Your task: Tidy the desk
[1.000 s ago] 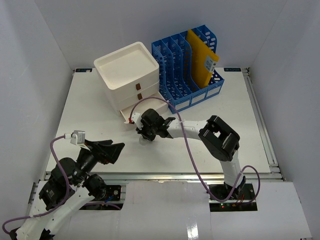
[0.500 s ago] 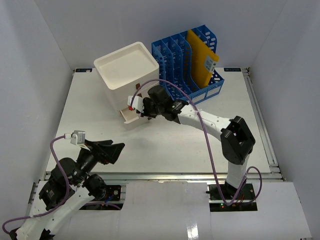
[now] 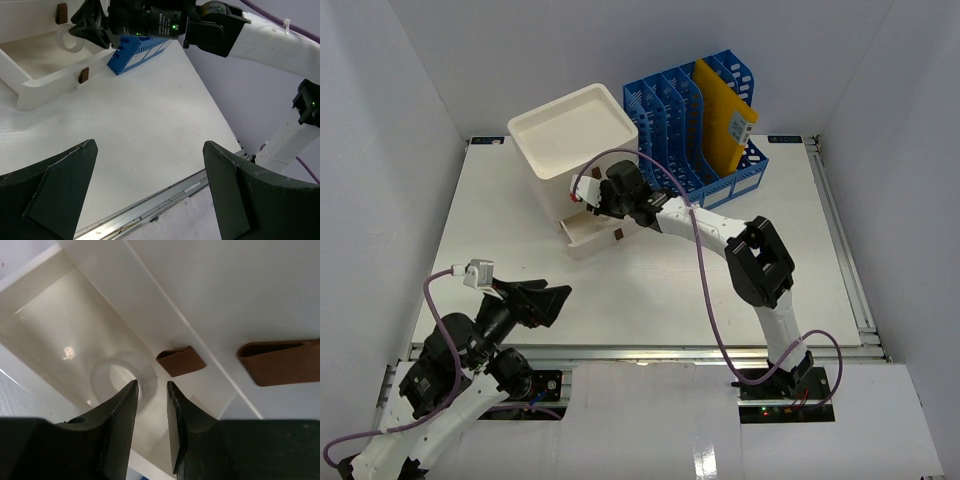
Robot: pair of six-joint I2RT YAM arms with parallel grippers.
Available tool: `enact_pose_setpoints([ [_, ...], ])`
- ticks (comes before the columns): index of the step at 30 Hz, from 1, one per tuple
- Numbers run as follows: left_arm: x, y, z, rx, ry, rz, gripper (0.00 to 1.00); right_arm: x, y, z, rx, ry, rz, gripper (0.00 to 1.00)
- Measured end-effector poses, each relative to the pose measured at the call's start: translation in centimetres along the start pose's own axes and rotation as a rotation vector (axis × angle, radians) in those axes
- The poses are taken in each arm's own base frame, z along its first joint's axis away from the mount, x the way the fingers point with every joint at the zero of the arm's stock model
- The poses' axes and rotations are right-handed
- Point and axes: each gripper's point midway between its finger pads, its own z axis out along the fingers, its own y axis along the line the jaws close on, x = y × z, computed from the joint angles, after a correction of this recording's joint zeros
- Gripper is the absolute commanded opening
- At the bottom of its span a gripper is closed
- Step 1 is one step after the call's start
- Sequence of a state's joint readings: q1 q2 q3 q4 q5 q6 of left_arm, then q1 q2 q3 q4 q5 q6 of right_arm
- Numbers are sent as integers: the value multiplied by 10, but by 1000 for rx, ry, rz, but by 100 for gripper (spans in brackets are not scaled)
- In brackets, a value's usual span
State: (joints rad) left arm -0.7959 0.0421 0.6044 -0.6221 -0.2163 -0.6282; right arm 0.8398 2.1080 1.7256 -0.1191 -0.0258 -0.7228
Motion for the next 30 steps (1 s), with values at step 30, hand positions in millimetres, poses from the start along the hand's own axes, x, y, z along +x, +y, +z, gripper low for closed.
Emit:
enact_pose_setpoints([
  [30, 157, 46, 165, -100, 731, 512, 79, 73, 101, -277, -418, -337, 196, 53],
])
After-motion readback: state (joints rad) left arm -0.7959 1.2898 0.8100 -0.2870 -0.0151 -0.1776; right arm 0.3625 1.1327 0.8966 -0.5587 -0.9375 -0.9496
